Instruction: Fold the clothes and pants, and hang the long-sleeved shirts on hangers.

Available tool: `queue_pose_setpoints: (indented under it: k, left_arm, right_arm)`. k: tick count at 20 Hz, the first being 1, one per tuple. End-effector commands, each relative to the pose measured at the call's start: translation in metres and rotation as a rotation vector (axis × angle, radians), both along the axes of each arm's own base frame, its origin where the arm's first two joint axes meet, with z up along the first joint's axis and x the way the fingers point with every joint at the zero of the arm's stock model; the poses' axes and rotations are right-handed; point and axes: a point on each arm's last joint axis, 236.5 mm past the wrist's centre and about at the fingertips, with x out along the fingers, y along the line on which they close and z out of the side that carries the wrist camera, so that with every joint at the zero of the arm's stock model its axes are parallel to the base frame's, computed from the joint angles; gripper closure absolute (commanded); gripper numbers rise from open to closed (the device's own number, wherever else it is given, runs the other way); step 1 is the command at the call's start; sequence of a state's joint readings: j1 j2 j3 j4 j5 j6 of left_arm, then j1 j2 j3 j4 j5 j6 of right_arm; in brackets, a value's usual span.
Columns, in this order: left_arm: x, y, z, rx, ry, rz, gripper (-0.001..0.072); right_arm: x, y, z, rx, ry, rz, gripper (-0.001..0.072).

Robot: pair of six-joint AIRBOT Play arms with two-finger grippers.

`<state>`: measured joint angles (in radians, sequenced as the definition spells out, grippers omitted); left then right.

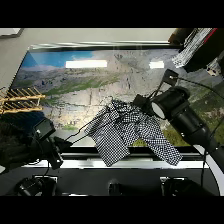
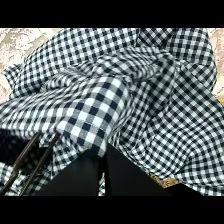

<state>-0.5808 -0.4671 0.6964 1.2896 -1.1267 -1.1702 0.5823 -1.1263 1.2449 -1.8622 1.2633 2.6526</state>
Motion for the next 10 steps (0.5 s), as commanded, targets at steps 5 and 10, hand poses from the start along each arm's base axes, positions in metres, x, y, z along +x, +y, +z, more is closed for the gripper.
queue_pose_setpoints:
  k: [5, 10]
  left_arm:
    - [0.0, -0.021, 0.008, -0.048, -0.031, -0.09, 0.0688]
    - [-0.017, -0.014, 0.024, -0.032, -0.024, -0.13, 0.0688]
  right_arm:
    - [-0.003, -0.011, 0.04, -0.065, -0.025, 0.074, 0.0686]
    - [-0.017, -0.045, 0.036, -0.218, 0.046, 0.064, 0.0686]
